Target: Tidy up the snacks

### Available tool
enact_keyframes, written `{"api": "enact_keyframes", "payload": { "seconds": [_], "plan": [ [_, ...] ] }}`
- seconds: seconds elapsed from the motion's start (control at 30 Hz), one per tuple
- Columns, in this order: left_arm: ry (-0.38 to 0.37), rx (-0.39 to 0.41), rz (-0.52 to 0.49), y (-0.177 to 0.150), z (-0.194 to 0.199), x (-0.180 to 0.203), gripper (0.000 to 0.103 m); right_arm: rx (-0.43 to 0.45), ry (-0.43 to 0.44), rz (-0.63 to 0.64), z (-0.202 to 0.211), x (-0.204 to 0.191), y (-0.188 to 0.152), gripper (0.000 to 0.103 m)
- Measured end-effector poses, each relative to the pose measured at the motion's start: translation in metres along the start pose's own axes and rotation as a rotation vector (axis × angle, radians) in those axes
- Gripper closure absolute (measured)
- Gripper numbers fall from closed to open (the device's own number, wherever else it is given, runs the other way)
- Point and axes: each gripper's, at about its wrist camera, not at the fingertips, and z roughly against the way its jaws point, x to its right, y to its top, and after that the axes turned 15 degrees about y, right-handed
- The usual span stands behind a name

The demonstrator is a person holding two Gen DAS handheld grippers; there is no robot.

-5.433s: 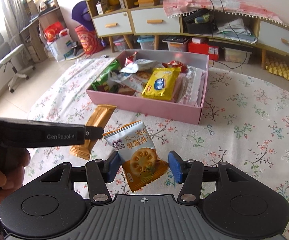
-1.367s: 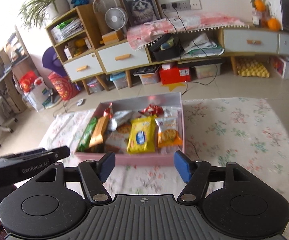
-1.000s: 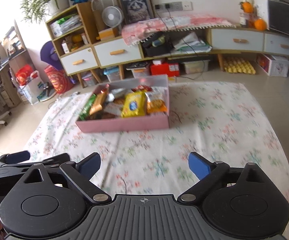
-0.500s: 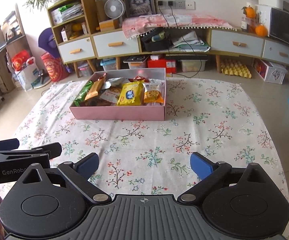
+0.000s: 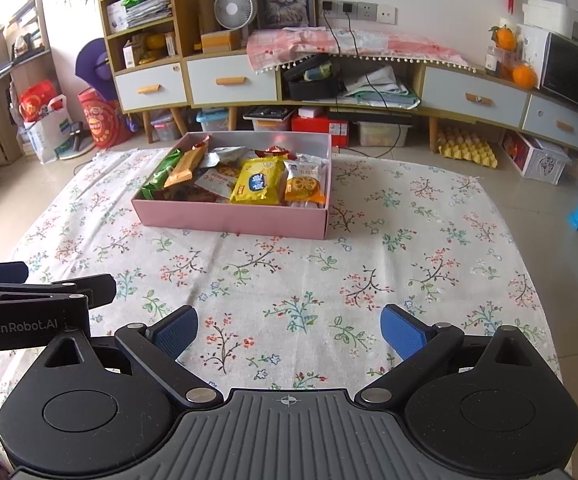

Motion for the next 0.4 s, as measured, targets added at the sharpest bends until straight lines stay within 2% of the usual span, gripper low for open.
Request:
{"api": "enact_keyframes", "payload": {
  "seconds": [0.4],
  "plan": [
    [0.002, 0.002, 0.002, 0.0013, 0.0007, -0.0004, 0.0, -0.004, -0.001, 0.004, -0.0001, 0.0013, -0.0003, 0.004]
  ]
}}
